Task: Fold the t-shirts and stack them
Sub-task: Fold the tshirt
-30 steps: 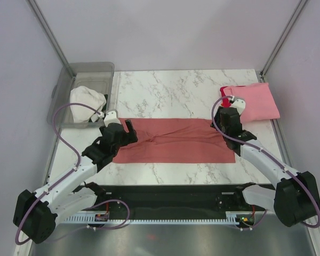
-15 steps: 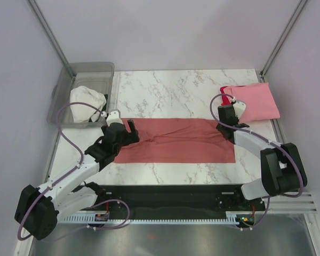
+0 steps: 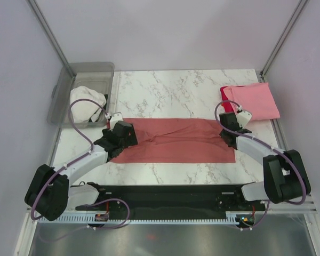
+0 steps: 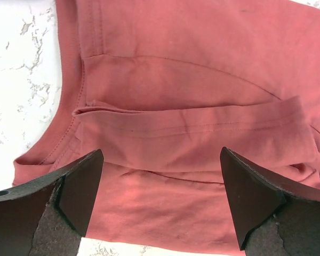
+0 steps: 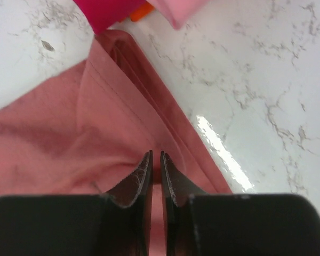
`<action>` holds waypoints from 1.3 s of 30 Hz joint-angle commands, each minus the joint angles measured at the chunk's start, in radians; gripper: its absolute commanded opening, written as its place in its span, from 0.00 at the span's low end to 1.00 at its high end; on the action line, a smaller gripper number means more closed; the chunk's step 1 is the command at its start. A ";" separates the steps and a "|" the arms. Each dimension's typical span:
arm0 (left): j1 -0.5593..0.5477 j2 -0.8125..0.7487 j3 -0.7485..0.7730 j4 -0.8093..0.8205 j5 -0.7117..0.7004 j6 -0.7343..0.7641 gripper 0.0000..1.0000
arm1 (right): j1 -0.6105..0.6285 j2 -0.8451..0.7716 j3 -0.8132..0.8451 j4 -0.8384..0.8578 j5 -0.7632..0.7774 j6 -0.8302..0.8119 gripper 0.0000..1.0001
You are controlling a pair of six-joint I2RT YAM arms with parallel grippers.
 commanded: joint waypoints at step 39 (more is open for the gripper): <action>0.107 0.045 0.038 -0.028 0.035 -0.073 0.96 | -0.117 0.248 0.232 -0.064 0.083 -0.021 0.20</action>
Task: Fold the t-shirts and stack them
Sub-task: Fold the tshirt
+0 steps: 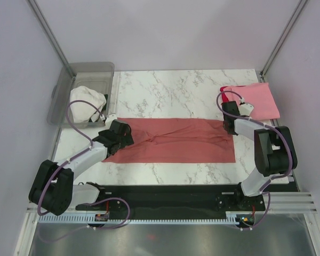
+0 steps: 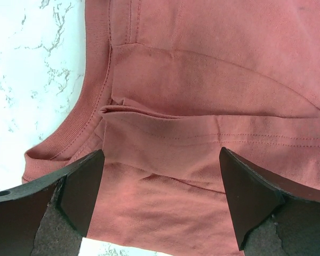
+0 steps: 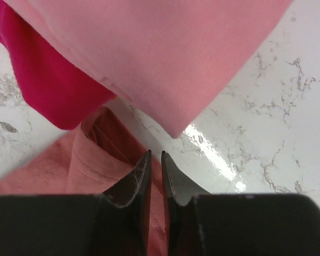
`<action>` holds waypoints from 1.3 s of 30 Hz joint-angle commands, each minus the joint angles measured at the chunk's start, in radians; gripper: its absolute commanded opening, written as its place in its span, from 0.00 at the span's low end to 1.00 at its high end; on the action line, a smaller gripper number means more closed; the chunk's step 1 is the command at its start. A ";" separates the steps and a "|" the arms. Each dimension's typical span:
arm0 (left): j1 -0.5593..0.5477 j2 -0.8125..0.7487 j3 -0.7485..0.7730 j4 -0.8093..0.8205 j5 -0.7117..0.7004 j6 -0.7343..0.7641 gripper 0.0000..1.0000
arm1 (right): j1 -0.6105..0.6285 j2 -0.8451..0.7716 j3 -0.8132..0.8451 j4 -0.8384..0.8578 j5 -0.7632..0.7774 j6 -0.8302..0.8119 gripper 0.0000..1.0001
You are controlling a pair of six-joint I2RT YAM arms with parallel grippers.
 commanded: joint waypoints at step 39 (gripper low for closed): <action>0.002 -0.164 -0.027 0.064 0.013 0.002 0.94 | 0.361 0.296 0.409 -0.029 -0.314 -0.164 0.33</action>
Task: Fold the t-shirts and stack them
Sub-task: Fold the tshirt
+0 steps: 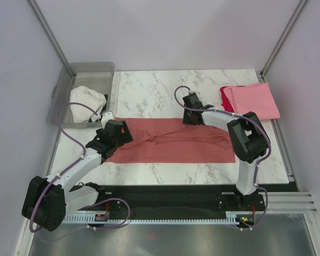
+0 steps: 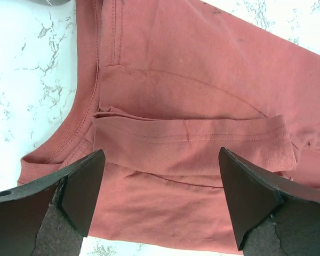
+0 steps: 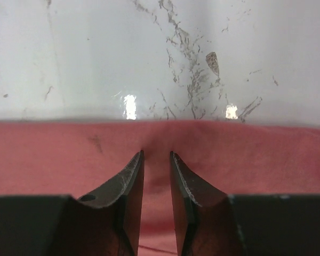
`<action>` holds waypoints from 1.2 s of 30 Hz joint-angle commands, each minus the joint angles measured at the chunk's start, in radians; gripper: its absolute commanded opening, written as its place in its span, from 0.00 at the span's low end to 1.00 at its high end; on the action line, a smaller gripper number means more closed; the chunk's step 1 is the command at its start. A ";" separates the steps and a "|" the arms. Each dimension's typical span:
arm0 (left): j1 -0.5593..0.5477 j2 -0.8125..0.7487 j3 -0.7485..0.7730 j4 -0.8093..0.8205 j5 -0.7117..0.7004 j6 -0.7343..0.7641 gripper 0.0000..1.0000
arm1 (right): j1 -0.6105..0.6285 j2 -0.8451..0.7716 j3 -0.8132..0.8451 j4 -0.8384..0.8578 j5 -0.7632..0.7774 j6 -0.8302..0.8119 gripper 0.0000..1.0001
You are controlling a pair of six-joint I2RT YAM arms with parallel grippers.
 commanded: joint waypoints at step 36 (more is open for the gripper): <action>0.117 0.426 0.478 -0.198 0.133 -0.028 0.95 | 0.083 0.047 0.184 0.073 -0.632 -0.015 0.64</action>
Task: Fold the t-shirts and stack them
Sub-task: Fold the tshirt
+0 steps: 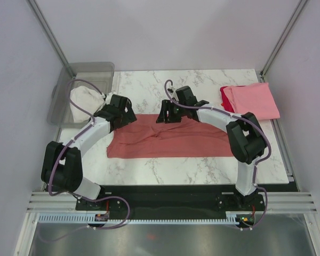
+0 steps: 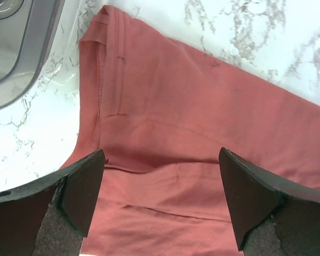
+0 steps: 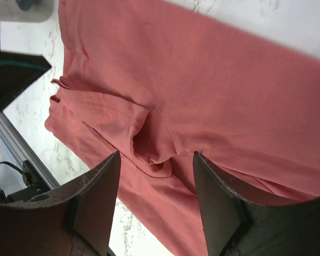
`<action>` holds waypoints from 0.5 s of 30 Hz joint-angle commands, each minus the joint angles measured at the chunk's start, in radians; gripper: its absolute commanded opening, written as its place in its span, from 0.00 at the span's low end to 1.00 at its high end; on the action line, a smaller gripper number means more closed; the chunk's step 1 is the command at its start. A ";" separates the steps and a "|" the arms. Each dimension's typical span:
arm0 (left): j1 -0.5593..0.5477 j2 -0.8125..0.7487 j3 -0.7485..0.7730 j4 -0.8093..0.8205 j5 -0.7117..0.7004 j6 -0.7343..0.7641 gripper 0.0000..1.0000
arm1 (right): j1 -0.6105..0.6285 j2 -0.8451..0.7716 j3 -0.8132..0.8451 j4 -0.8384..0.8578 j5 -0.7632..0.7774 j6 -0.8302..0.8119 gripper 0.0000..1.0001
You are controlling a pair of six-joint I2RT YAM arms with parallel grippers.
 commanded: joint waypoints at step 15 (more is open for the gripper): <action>0.055 0.269 0.150 -0.086 0.133 0.063 0.91 | 0.155 0.166 0.128 0.032 -0.008 0.079 0.63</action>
